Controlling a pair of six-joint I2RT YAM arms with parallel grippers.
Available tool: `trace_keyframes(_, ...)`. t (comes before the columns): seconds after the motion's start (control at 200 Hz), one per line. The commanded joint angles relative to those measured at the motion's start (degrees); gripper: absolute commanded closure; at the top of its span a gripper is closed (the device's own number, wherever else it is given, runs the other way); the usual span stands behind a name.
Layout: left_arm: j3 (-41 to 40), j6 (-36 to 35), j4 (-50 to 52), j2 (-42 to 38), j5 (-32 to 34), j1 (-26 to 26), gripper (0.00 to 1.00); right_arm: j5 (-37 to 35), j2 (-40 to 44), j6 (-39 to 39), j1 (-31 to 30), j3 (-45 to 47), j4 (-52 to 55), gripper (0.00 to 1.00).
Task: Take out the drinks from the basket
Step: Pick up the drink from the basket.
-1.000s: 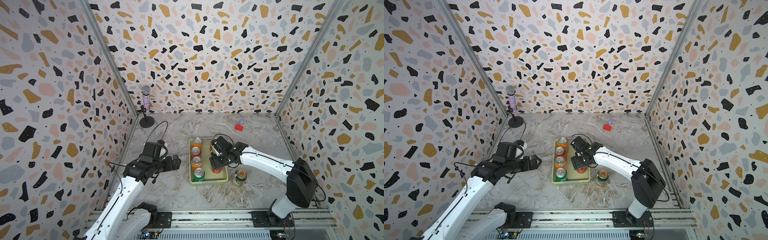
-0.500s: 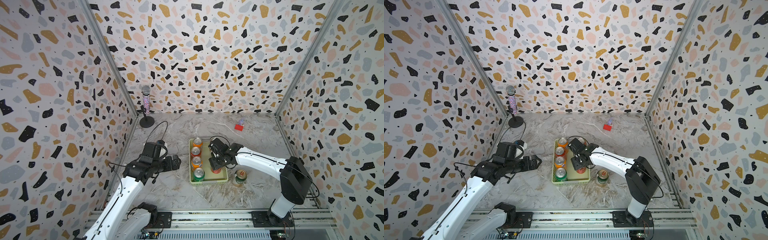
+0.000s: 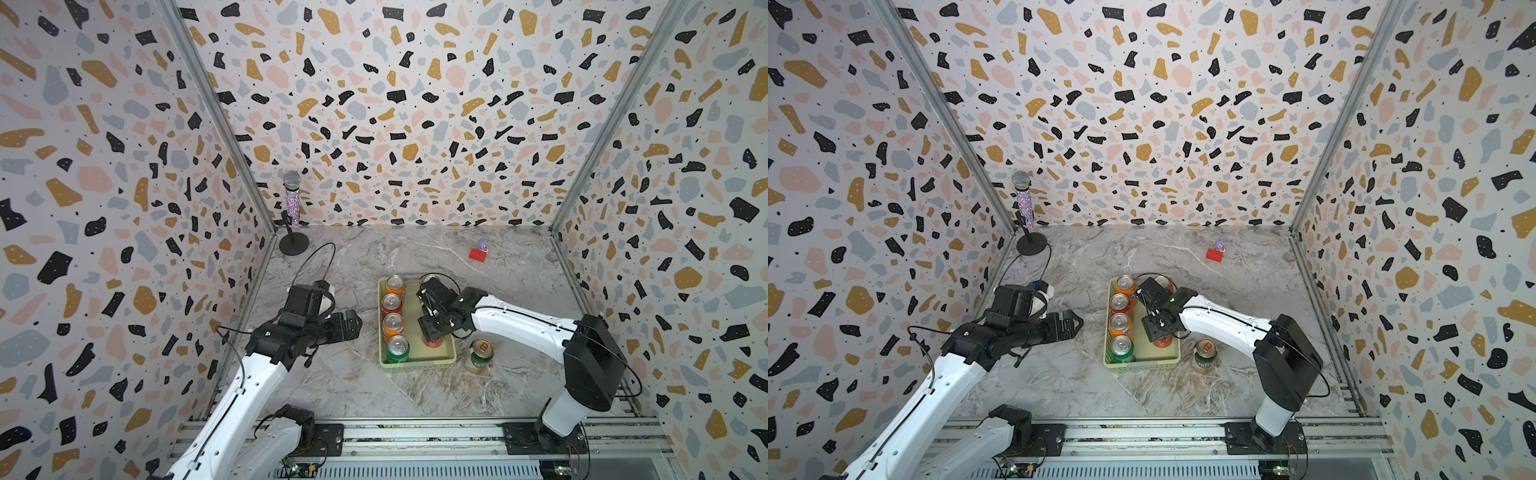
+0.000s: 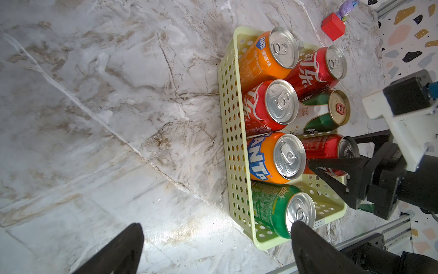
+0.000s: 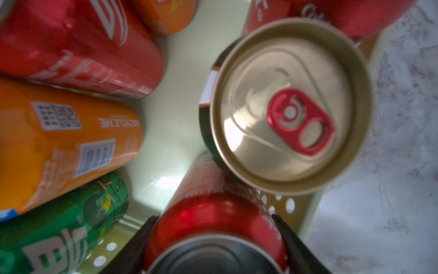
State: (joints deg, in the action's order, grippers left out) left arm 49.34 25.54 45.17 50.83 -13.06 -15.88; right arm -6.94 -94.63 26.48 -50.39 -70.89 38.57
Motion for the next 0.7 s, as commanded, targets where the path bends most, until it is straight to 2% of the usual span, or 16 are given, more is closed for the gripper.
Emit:
trace_keyframes(0.0,-0.6,0.6,-1.6,-0.5,-0.9,-0.2,0.00,-0.9,6.8,-0.2,-0.2,-3.0,2.3,0.66)
trace_keyframes(0.21,-0.8,0.8,-1.8,-0.3,-1.2,-0.1,0.00,-0.4,11.5,-0.8,-0.3,-4.8,5.3,0.69)
trace_keyframes(0.41,-0.9,0.8,-2.0,-0.2,-1.5,-0.2,0.00,-2.9,15.8,-1.6,-0.1,-6.9,8.6,0.70)
trace_keyframes(0.696,-1.0,1.0,-2.5,0.6,-3.0,-0.2,0.00,-4.3,19.9,-3.2,4.1,-7.2,12.6,0.70)
